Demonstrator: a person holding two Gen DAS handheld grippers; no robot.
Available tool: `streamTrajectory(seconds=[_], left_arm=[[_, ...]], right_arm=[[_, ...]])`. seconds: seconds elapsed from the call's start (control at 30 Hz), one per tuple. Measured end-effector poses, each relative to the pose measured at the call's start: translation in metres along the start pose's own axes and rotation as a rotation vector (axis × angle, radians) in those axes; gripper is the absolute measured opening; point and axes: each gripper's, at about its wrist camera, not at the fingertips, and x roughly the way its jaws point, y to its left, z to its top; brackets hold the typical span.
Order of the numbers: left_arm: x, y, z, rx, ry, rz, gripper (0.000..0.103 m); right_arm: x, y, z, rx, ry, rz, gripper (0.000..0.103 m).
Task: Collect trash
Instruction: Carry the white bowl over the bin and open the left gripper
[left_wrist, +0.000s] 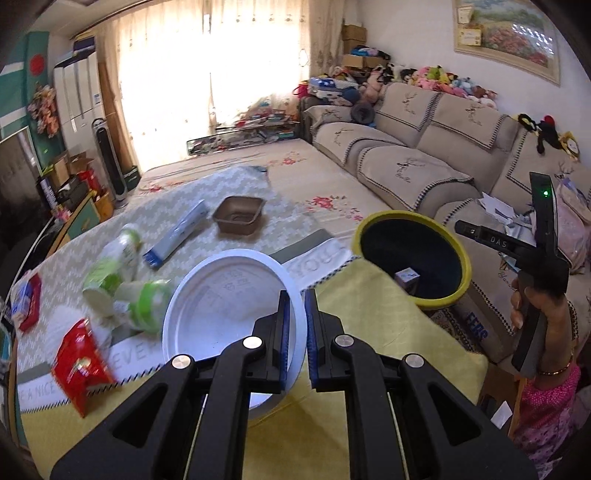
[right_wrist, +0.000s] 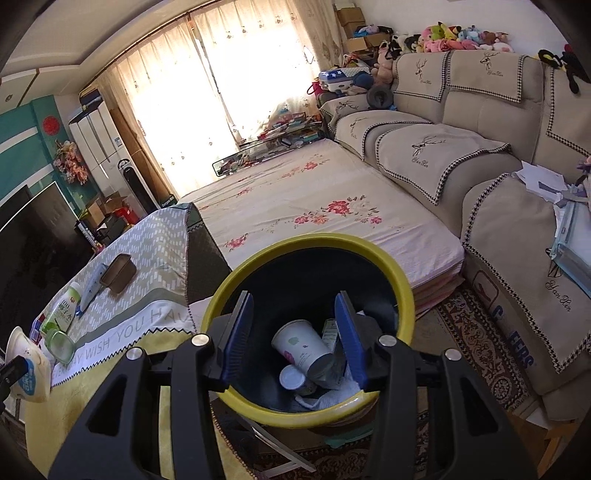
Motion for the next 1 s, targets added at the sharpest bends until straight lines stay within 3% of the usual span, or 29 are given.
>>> streamTrajectory(seconds=[0.3,0.47,0.53,0.6,0.7,1.0], left_arm=[[0.073,-0.102,0.061,0.173,0.014,-0.2,0.009],[0.113,-0.143,0.081,0.227,0.041,-0.234,0.01],[0.128,-0.152,0.087,0.23,0.045,-0.224,0.016],[0.139,-0.156,0.09,0.217,0.049,-0.217,0.037],[0.141,-0.15,0.09,0.189,0.034,-0.214,0.05],[0.074,-0.088,0.073,0.101,-0.116,-0.163,0.057]], right_arm=[[0.005,-0.045,0.002,0.079,-0.001,-0.042,0.044],[0.005,-0.064,0.003,0.112,-0.005,-0.06,0.045],[0.005,-0.069,0.003,0.121,-0.008,-0.067,0.046],[0.005,-0.072,0.003,0.125,-0.009,-0.071,0.047],[0.007,-0.075,0.003,0.125,-0.002,-0.072,0.047],[0.013,-0.044,0.0,0.06,0.024,-0.04,0.047]])
